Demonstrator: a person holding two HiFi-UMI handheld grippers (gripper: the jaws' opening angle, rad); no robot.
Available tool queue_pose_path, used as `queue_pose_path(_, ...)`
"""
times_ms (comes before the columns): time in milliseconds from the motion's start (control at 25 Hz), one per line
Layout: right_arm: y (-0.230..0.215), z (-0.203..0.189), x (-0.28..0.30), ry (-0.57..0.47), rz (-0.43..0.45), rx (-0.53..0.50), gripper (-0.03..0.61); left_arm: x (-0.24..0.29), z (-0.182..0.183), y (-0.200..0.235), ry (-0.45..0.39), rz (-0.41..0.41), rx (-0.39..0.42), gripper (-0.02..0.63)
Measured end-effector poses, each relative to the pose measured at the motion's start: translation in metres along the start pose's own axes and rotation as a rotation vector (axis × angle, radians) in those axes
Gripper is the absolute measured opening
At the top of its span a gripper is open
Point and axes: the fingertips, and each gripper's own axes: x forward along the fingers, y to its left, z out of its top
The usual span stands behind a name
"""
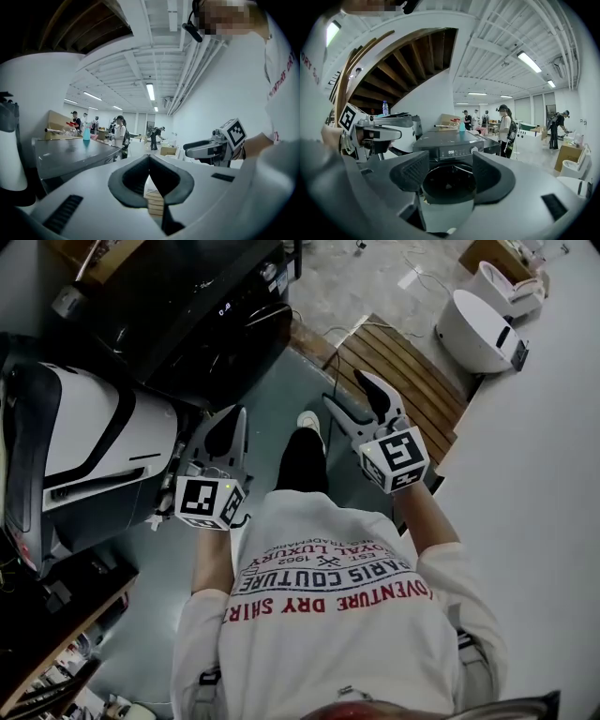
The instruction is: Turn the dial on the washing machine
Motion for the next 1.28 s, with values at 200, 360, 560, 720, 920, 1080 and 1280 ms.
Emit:
queue_pose_path(200,-0.064,0.020,0.071,0.002,0.006,-0.023,0.290,0.086,0.010,0.038,-0.020,0.006,-0.020,0.015)
queue_pose_path(360,-0.107,0.030,0.130,0.046,0.042,-0.015,0.290,0.144,0.030,0.069,-0.043,0.044,-0.038,0.015)
queue_pose_path(560,-0.135,0.037,0.193,0.094,0.121,-0.046,0.290,0.188,0.043,0.103,-0.055,0.096,-0.054,0.015)
queue_pose_path(720,-0.142,0.028,0.234,0.138,0.176,-0.062,0.291,0.201,0.032,0.127,-0.040,0.180,-0.084,0.015)
queue_pose_path(920,-0.135,0.010,0.284,0.204,0.294,-0.097,0.291,0.207,0.013,0.150,-0.039,0.248,-0.133,0.015)
queue_pose_path(1080,-0.142,0.000,0.329,0.218,0.305,-0.140,0.299,0.212,0.005,0.167,-0.053,0.310,-0.141,0.015)
queue_pose_path(1280,-0.153,-0.024,0.376,0.226,0.296,-0.249,0.301,0.215,-0.017,0.172,-0.050,0.432,-0.192,0.015)
